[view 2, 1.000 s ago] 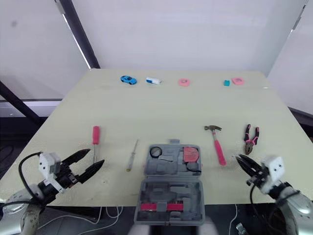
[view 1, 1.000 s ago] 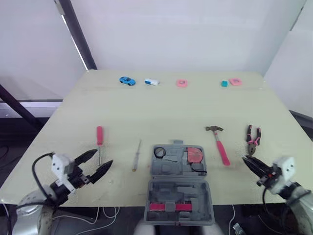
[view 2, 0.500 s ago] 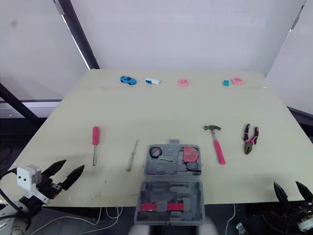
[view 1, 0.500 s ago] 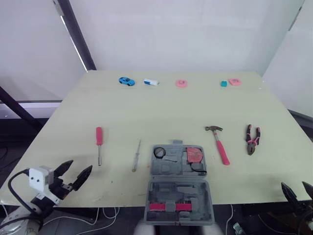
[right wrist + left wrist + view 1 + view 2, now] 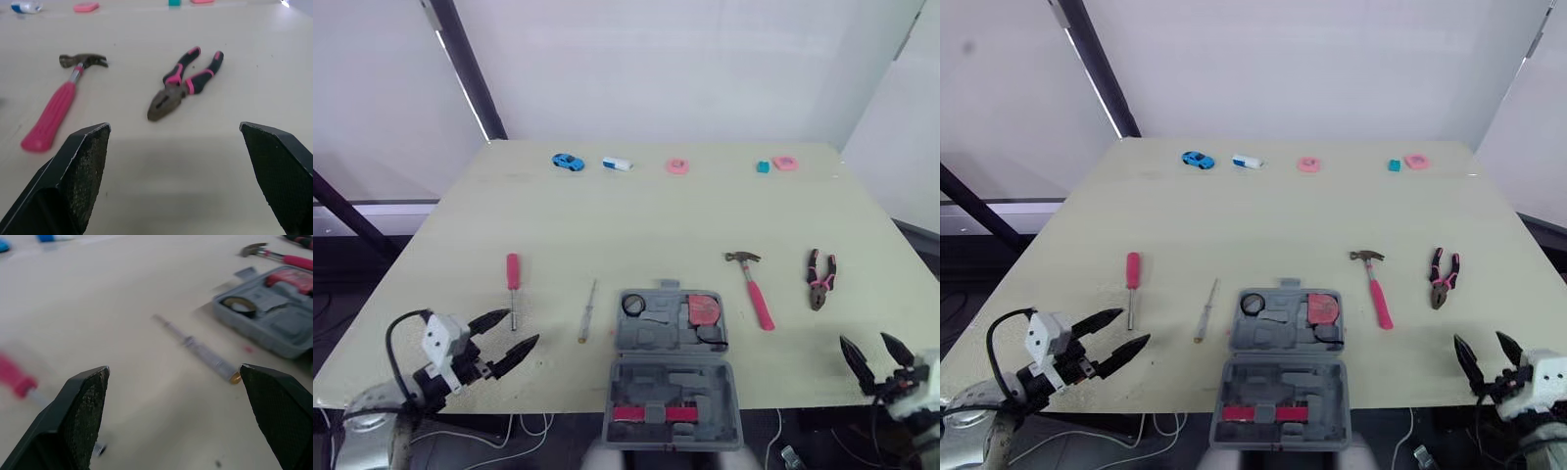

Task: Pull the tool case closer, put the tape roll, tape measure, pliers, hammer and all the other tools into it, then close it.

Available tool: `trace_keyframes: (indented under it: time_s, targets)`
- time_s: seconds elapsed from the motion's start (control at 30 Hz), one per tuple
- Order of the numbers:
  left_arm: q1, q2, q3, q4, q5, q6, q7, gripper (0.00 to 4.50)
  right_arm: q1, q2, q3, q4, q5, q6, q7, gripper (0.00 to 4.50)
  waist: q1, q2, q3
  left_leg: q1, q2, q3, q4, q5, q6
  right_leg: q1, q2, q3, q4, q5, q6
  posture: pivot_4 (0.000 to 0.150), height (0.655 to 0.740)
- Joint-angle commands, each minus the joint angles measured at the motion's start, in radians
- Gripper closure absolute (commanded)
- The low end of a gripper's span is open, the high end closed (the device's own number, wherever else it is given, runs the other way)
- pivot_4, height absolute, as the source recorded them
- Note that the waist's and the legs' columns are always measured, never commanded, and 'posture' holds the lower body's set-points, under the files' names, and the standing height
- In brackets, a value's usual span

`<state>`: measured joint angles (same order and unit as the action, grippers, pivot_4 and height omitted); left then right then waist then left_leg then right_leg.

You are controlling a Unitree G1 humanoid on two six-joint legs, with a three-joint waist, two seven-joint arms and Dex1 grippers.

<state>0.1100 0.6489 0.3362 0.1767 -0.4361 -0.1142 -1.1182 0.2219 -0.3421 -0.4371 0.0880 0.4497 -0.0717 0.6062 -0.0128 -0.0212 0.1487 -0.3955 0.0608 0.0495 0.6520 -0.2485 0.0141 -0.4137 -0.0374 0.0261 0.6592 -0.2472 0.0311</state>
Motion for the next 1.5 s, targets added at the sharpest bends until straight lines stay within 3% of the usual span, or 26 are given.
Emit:
trace_keyframes:
  time_s: [0.03, 0.27, 0.63, 1.0, 1.4, 1.5]
  targets:
    - [-0.070, 0.025, -0.066, -0.108, -0.030, 0.045, -0.049, 0.00, -0.098, -0.020, 0.053, -0.011, -0.096, 0.046, -0.109, 0.06, 0.000, 0.000, 0.000, 0.000, -0.001, 0.000, 0.000, 0.000, 0.000, 0.000, 0.000, 0.000, 0.000, 0.000, 0.000, 0.150, 0.7400]
    - [-0.223, 0.049, -0.180, -0.269, -0.059, 0.148, -0.093, 0.00, -0.288, 0.046, 0.126, 0.121, -0.223, 0.055, -0.310, 0.06, -0.001, 0.000, 0.000, -0.002, -0.004, 0.002, 0.000, 0.000, 0.000, 0.000, 0.003, 0.000, 0.001, 0.000, 0.000, 0.150, 0.7400]
    - [-0.349, 0.092, -0.236, -0.441, -0.164, 0.333, -0.132, 0.00, -0.404, 0.151, 0.130, 0.213, -0.275, 0.130, -0.568, 0.06, -0.005, 0.001, 0.001, -0.002, -0.004, 0.001, 0.000, 0.000, 0.000, 0.000, 0.004, 0.000, 0.002, 0.002, 0.004, 0.150, 0.7400]
    - [-0.399, 0.104, -0.242, -0.497, -0.254, 0.448, -0.166, 0.00, -0.502, 0.135, 0.088, 0.333, -0.232, 0.168, -0.606, 0.06, -0.008, 0.001, 0.001, -0.002, -0.004, 0.001, 0.000, 0.000, 0.000, 0.000, 0.004, 0.000, 0.002, 0.002, 0.004, 0.150, 0.7400]
    - [-0.385, 0.099, -0.244, -0.499, -0.246, 0.442, -0.160, 0.00, -0.497, 0.119, 0.109, 0.358, -0.273, 0.143, -0.618, 0.06, -0.006, 0.001, 0.001, -0.002, -0.004, 0.001, 0.001, 0.000, 0.000, 0.000, 0.004, 0.000, 0.002, 0.002, 0.004, 0.150, 0.7400]
    - [-0.381, 0.098, -0.246, -0.491, -0.240, 0.436, -0.165, 0.00, -0.496, 0.114, 0.115, 0.360, -0.279, 0.145, -0.610, 0.92, -0.007, 0.001, 0.001, -0.002, -0.004, 0.001, 0.001, 0.000, 0.000, 0.000, 0.004, 0.000, 0.002, 0.002, 0.004, 0.150, 0.7400]
